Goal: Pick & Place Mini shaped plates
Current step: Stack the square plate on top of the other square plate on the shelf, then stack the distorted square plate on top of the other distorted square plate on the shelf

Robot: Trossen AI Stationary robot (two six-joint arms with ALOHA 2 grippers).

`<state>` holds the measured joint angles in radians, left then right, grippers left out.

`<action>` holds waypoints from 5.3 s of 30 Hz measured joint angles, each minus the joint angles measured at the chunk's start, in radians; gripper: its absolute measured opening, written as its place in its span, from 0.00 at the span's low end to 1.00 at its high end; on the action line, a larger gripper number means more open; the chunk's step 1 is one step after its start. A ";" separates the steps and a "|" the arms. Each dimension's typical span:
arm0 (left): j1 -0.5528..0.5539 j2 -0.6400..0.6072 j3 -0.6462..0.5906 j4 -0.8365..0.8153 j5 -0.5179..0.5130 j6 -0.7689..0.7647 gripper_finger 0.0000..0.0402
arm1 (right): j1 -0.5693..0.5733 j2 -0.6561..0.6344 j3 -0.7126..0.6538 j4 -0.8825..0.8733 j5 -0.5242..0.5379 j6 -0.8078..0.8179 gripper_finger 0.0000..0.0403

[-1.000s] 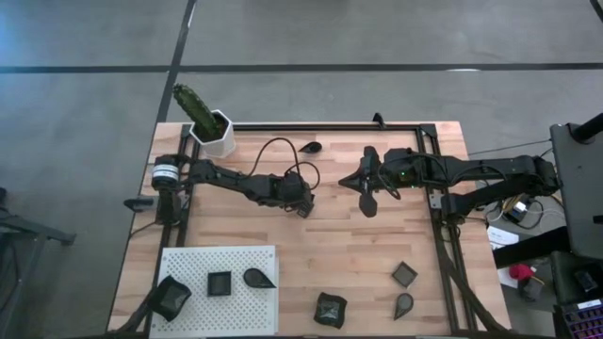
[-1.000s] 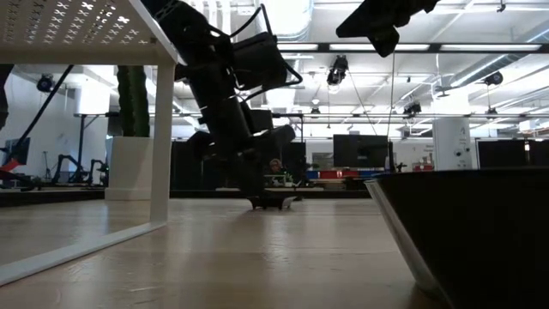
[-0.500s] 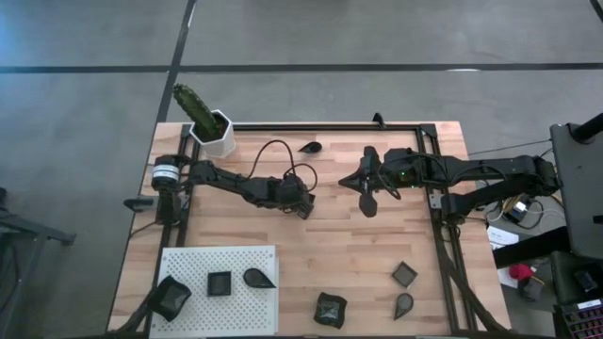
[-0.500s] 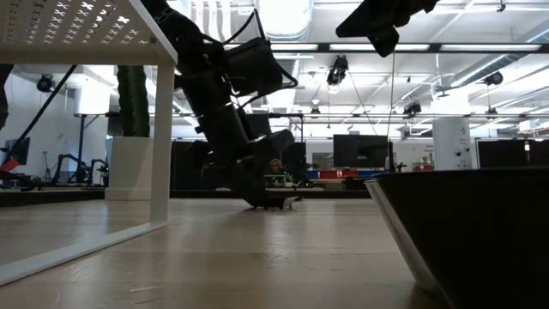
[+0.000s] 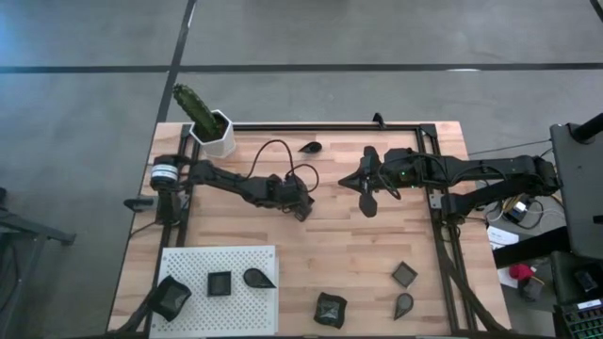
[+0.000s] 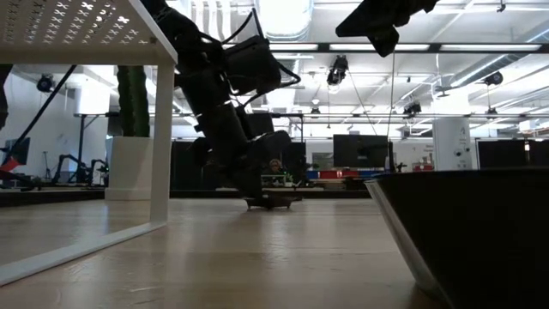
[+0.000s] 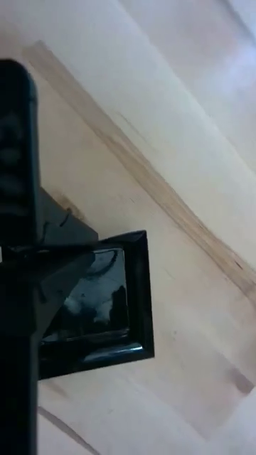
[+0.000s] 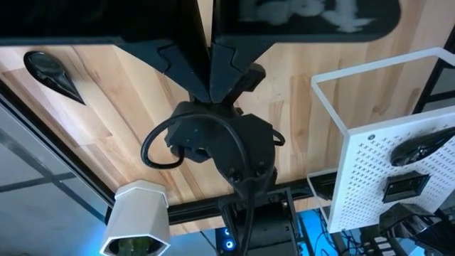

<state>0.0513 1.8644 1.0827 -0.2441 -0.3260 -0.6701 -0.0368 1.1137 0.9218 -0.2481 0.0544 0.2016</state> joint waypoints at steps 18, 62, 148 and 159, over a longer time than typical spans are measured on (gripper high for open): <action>-0.015 -0.396 -0.004 -0.286 0.032 0.244 0.00 | 0.000 -0.001 0.000 0.030 0.000 0.000 0.02; -0.594 -0.926 -0.108 -0.586 0.491 -0.191 0.00 | -0.001 -0.001 0.000 0.187 0.132 -0.004 0.02; -0.655 -0.918 -0.100 -0.473 -0.100 -0.029 0.19 | 0.043 0.000 0.000 0.042 0.066 0.134 0.02; -0.655 -0.916 -0.106 -0.474 -0.468 0.049 0.19 | 0.195 0.003 0.000 -0.359 0.076 0.480 0.02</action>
<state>-0.6041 0.9479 0.9764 -0.7177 -0.7938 -0.6212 0.1579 1.1168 0.9222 -0.6075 0.1307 0.6813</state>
